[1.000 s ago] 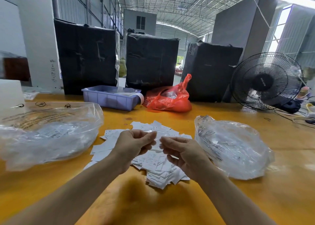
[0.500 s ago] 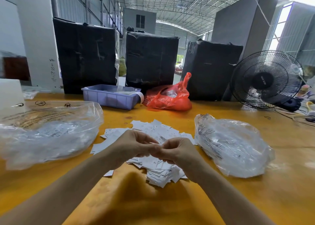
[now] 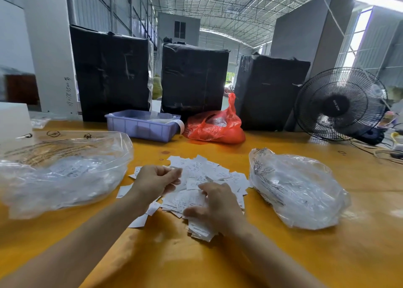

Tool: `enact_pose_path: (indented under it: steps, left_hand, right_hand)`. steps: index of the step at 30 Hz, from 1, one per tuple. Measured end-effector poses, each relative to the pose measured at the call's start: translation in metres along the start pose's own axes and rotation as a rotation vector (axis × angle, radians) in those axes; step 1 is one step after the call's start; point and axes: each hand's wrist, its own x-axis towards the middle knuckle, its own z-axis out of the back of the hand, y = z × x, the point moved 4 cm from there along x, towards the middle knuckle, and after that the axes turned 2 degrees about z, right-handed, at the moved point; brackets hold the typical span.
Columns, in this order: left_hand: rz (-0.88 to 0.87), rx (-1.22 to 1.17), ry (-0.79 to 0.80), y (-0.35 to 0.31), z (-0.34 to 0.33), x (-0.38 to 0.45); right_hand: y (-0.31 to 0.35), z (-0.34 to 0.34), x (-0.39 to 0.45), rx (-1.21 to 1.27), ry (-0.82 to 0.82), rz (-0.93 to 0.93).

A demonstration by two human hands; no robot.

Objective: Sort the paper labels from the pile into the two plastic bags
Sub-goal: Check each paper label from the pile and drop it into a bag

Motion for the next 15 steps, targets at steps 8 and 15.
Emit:
enact_pose_path:
  steps: [8,15]
  left_hand:
    - [-0.025,0.077,0.017,0.004,-0.006,-0.001]
    - [-0.071,0.162,0.015,0.006,-0.010,-0.002]
  right_hand:
    - [-0.013,0.008,0.000,0.219,-0.125,-0.105]
    - [-0.027,0.029,-0.005,0.274,-0.237,-0.140]
